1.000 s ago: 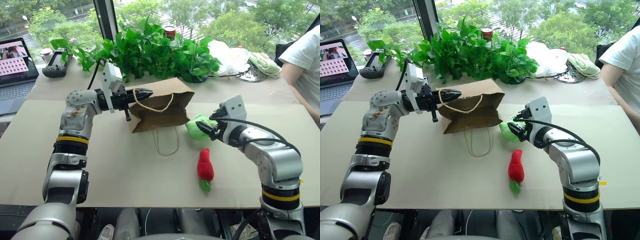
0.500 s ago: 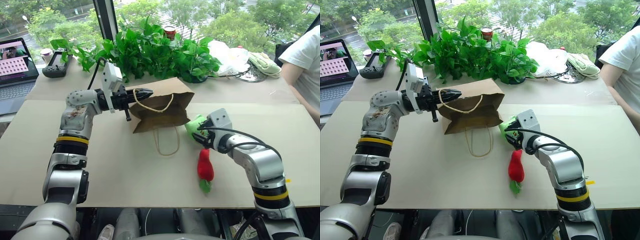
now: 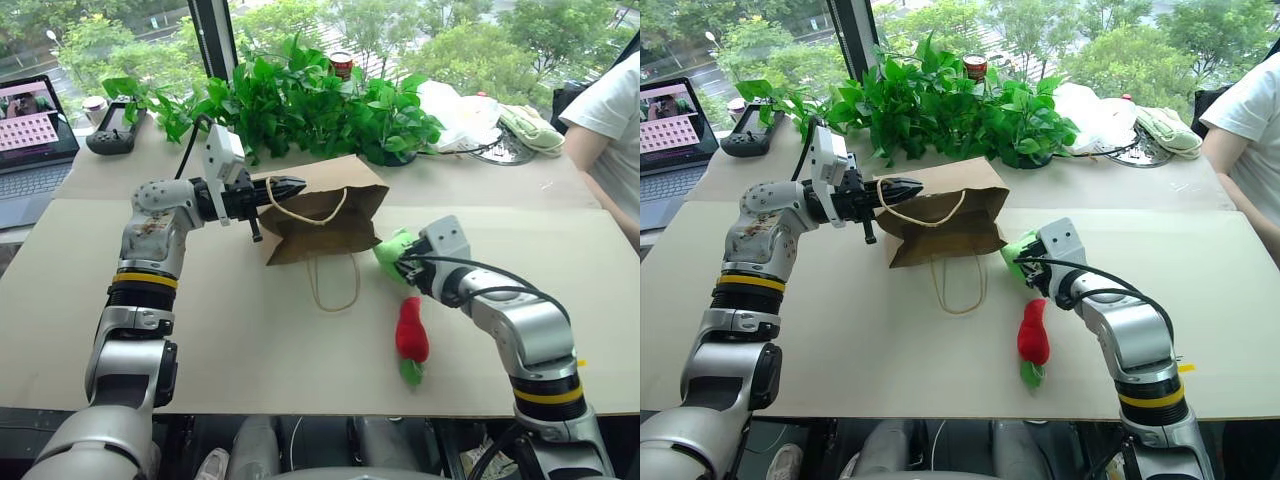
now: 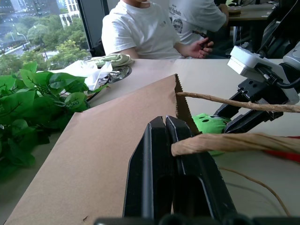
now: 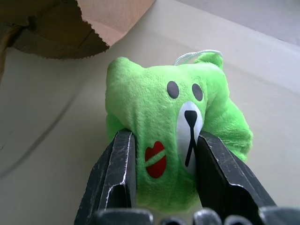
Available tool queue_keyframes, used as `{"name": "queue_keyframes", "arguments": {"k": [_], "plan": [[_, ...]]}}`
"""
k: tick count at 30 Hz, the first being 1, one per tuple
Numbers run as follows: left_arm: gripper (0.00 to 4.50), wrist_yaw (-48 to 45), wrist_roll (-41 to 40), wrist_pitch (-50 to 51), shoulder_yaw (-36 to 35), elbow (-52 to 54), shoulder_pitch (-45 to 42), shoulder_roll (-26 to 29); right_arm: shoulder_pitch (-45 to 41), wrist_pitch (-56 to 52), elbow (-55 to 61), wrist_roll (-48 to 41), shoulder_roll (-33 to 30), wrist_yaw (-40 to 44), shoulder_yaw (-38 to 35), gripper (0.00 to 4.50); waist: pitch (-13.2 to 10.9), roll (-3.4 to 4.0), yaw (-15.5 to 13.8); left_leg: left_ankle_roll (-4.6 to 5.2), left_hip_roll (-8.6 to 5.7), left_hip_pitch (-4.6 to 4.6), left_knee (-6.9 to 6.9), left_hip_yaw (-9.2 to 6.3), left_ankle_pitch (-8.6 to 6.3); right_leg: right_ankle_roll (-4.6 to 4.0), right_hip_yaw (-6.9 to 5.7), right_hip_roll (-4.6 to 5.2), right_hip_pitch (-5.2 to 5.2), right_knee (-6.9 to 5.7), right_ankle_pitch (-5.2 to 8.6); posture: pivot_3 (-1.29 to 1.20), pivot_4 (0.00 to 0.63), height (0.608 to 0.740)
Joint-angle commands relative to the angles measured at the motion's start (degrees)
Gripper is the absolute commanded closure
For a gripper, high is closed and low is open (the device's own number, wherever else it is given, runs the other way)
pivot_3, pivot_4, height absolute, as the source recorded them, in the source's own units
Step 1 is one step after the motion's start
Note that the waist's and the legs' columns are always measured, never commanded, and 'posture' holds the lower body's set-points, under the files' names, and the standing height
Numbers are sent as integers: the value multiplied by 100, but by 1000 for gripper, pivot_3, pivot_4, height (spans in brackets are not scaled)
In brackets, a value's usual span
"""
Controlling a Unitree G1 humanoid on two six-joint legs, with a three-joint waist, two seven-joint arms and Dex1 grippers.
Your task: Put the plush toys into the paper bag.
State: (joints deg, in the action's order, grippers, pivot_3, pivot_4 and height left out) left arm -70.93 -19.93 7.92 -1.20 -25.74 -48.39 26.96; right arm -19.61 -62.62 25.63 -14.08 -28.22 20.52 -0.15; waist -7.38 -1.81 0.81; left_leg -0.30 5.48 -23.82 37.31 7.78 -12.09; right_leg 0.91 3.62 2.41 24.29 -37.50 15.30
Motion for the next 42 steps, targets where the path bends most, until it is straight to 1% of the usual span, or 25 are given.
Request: {"name": "queue_keyframes", "arguments": {"k": [1, 4, 7, 11, 14, 18, 22, 25, 31, 34, 37, 39, 40, 42], "plan": [[4500, -5, -77, 5, -65, 130, -125, 39, 13, -78, 875, -454, -284, 399, -540, 2654, -1, 1, -2, 0, 0, 0, -1, 0, 0, 0, 0, 0, 1, 0, 0, 0, 150, 708], [4500, -2, -71, 5, -56, 122, -125, 34, 14, -214, 1290, -881, -360, 693, -726, 2654, -1, 1, 0, 0, 0, 0, -2, -1, 0, 1, 0, 0, -1, 2, 1, 0, 150, 708], [4500, 7, -65, 3, -46, 115, -123, 16, -24, -513, 1762, -1539, -423, 1079, -792, 2654, -1, 1, 10, 0, 0, 1, -3, -2, 0, 1, 0, -1, 0, 1, 1, 0, 150, 708], [4500, 10, -72, 17, -40, 158, -94, 6, -157, -675, 1918, -2024, -472, 1245, -828, 2654, -1, 0, 0, 0, -1, 1, -3, -6, 0, 1, 0, -1, -3, 2, 1, 0, 150, 708], [4500, 9, -73, 25, -38, 166, -91, 8, -272, -697, 1951, -2242, -549, 1274, -692, 2654, -1, 0, -3, 0, -2, 1, -1, -6, 0, 1, 0, 0, -5, 4, 1, 0, 150, 708], [4500, -4, -73, 31, -33, 181, -91, 15, -753, -604, 1400, -1934, -241, 823, -59, 2654, -1, 1, 24, 0, -2, 1, -2, -9, 0, 0, 0, -1, -3, 3, 1, 0, 150, 708], [4500, -22, -76, 34, -36, 182, -98, 21, -1061, -444, 892, -1581, 34, 453, 485, 2654, -1, 1, 13, 0, -3, 2, -2, -10, 0, -2, 0, -2, -1, -2, 1, 0, 150, 708], [4500, -42, -75, 31, -20, 184, -107, 6, -1527, -149, 70, -1089, 332, 119, 893, 2654, -1, 1, 4, 0, -3, -3, -1, -9, 0, -1, 1, -1, 0, 1, 1, 0, 150, 708], [4500, -72, -66, 15, 2, 179, -104, -23, -2264, 142, -1064, -616, 1119, -395, 960, 2654, -1, 1, 8, 0, -3, -3, -3, -8, 0, -2, 0, -1, 6, -4, 1, 0, 150, 708], [4500, -88, -69, 13, -3, 174, -104, -21, -2374, 224, -1544, -389, 1527, -816, 779, 2654, -1, 1, 9, 0, -3, -5, -4, -8, 0, -2, 0, -1, 7, -6, 1, 0, 150, 708], [4500, -88, -69, 19, -4, 179, -104, -23, -2331, 361, -1733, -186, 1715, -1080, 694, 2654, -1, 1, 3, 0, -3, -9, -4, -8, 1, -2, 0, 0, 6, -11, 1, 0, 150, 708], [4500, -82, -68, 26, -4, 177, -105, -25, -2302, 429, -1787, -93, 1873, -1298, 543, 2118, -1, 2, -4, -1, -3, -21, -3, -8, 1, -2, -3, 1, 10, -13, 1, 0, 150, 708], [4500, -81, -68, 28, -3, 181, -103, -23, -2296, 444, -1781, -78, 1920, -1349, 474, 1996, -1, 2, 0, -1, -3, -26, -3, -8, 1, -1, -3, 1, 13, -14, 1, 0, 150, 708], [4500, -81, -68, 34, -1, 190, -97, -19, -2287, 451, -1743, -40, 1966, -1411, 381, 1294, -1, 2, 6, -1, -3, -28, -3, -8, 1, -1, -3, 1, 15, -14, 1, 0, 150, 708]]}}
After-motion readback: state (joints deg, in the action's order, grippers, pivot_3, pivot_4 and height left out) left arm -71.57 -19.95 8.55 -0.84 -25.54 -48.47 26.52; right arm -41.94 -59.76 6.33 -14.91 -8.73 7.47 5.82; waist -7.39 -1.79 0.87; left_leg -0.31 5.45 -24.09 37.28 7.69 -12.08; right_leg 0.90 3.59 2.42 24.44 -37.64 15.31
